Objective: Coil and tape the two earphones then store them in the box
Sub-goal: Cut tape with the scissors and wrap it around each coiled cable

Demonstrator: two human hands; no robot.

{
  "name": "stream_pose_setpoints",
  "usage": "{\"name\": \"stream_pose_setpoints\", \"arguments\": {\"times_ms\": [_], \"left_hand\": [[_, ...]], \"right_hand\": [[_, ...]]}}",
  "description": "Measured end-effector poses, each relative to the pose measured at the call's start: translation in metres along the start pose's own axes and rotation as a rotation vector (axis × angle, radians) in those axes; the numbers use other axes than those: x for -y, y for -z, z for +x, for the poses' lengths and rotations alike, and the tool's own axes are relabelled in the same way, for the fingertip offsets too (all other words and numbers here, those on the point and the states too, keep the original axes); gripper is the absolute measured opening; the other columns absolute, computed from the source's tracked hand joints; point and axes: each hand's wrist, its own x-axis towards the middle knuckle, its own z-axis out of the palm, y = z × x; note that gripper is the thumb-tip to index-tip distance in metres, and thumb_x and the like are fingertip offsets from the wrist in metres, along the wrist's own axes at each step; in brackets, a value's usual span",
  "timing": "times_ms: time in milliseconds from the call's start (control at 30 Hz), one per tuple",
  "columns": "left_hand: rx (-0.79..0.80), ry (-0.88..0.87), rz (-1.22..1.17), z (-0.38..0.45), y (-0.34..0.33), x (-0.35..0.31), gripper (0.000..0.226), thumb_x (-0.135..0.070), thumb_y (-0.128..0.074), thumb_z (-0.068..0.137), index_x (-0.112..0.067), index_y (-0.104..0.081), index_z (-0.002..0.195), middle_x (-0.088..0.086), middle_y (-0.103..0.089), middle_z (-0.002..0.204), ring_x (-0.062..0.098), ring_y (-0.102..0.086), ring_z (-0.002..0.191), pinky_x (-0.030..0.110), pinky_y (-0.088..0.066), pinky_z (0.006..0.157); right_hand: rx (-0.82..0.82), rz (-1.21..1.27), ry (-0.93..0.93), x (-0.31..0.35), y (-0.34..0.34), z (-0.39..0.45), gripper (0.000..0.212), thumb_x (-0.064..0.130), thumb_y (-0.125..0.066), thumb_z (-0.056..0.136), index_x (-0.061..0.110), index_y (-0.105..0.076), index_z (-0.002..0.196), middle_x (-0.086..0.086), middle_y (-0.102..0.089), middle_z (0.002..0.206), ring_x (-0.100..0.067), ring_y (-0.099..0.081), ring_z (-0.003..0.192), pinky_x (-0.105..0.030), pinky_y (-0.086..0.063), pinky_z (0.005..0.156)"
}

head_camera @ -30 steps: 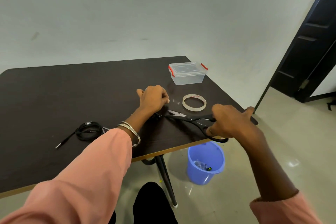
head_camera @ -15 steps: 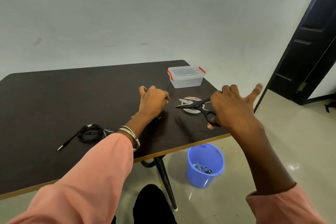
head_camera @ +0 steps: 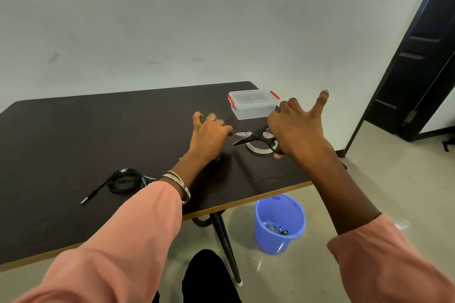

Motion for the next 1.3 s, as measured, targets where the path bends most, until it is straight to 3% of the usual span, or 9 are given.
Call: {"name": "stream_pose_setpoints", "arguments": {"times_ms": [433,1033,1300], "left_hand": [[-0.011,0.005,-0.008,-0.001,0.002,-0.002,0.022,-0.031,-0.052,0.097,-0.031,-0.065,0.115,-0.005,-0.066,0.112,0.019,-0.046,0.121,0.047,-0.017,0.105],[-0.027,0.029,-0.039,-0.003,-0.002,0.000,0.020,-0.030,-0.052,0.097,-0.031,-0.067,0.111,-0.006,-0.067,0.109,0.018,-0.048,0.117,0.047,-0.018,0.104],[-0.039,0.066,-0.093,-0.003,-0.001,0.003,0.020,-0.028,-0.053,0.096,-0.028,-0.067,0.111,-0.007,-0.067,0.109,0.017,-0.050,0.117,0.046,-0.017,0.105]], "right_hand": [[-0.059,-0.030,0.050,0.004,0.001,0.009,0.044,0.022,-0.067,0.086,0.017,-0.053,0.127,-0.012,-0.052,0.133,-0.026,-0.041,0.130,-0.070,-0.008,0.107],[-0.092,-0.042,0.030,0.004,-0.004,0.012,0.049,0.016,-0.073,0.080,0.015,-0.055,0.126,-0.012,-0.055,0.132,-0.025,-0.046,0.125,-0.058,-0.020,0.106],[-0.071,-0.066,0.000,-0.005,-0.015,0.011,0.051,0.027,-0.070,0.084,0.015,-0.050,0.130,-0.011,-0.052,0.135,-0.025,-0.042,0.129,-0.064,-0.016,0.107]]}}
